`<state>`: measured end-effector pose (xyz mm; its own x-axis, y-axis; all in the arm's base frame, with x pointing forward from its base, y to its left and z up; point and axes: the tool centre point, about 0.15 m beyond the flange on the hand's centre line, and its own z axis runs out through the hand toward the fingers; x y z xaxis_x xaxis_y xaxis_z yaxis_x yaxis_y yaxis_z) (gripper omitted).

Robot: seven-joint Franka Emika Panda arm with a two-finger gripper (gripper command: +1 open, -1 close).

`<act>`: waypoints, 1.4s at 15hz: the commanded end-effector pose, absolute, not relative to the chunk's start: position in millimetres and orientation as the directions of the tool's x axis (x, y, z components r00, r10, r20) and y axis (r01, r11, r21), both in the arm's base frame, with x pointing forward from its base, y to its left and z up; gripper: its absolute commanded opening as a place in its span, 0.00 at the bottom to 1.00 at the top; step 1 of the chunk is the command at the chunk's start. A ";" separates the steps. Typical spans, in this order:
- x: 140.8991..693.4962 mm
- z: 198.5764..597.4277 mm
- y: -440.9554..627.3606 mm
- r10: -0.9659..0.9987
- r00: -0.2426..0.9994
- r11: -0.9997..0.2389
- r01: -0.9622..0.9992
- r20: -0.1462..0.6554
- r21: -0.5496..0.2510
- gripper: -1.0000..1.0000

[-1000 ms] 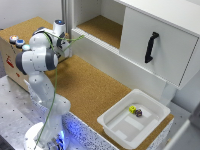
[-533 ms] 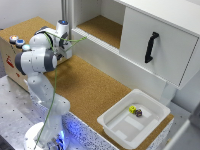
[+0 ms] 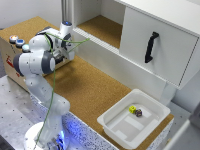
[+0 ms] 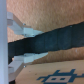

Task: Grasp the drawer handle and open it

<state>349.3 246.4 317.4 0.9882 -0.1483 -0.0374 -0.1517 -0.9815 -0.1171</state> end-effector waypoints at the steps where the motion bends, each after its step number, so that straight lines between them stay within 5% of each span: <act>1: 377.3 220.3 164.4 -0.075 0.996 -0.958 -0.088 -0.057 -0.274 0.00; 5: 387.3 210.3 162.4 0.057 0.998 -0.930 0.043 -0.027 -0.364 0.00; 6: 387.6 212.7 165.6 0.081 0.997 -0.935 0.075 -0.005 -0.348 1.00; 11: 377.1 237.7 199.7 0.223 0.970 -0.920 0.243 0.100 -0.307 1.00; 21: 350.7 315.0 201.5 0.141 0.974 -0.958 0.179 0.175 -0.225 1.00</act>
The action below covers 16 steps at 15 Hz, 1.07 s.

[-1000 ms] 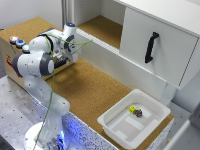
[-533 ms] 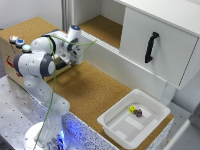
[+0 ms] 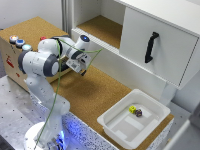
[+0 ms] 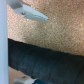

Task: Grasp the drawer handle and open it

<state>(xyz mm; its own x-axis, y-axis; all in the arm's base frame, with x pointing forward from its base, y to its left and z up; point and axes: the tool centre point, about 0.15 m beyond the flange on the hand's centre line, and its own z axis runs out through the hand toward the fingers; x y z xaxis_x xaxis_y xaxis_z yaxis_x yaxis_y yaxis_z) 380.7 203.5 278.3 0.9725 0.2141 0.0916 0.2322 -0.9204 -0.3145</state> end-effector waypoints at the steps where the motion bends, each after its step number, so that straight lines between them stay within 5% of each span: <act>1: 344.3 323.6 198.6 0.107 0.981 -0.973 0.137 0.164 -0.186 1.00; 6: 332.7 327.5 183.4 -0.006 0.988 -0.989 0.018 0.156 -0.149 1.00; 16: 344.3 276.7 205.6 -0.013 0.998 -0.944 0.007 0.057 -0.329 1.00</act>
